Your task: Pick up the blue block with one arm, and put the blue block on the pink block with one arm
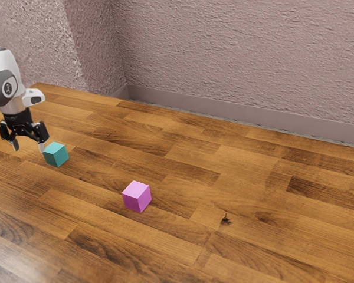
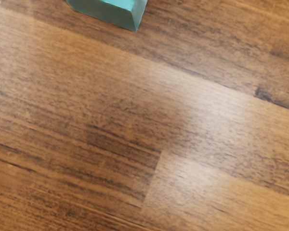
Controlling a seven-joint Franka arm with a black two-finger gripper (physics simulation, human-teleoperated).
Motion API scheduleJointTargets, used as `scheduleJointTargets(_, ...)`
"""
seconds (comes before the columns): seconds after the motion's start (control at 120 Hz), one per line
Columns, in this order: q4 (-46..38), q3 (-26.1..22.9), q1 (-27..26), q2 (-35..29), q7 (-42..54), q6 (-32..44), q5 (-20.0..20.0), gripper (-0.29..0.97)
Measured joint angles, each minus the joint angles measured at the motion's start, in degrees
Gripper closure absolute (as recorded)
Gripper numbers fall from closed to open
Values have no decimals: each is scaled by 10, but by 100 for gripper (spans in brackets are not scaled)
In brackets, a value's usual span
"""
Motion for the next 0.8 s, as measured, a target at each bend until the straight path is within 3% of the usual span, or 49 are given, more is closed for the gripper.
scheduleJointTargets(0.225,68,-9,3,119,54,105,6,1)
scheduleJointTargets(0.8,162,-10,11,232,167,191,7,1)
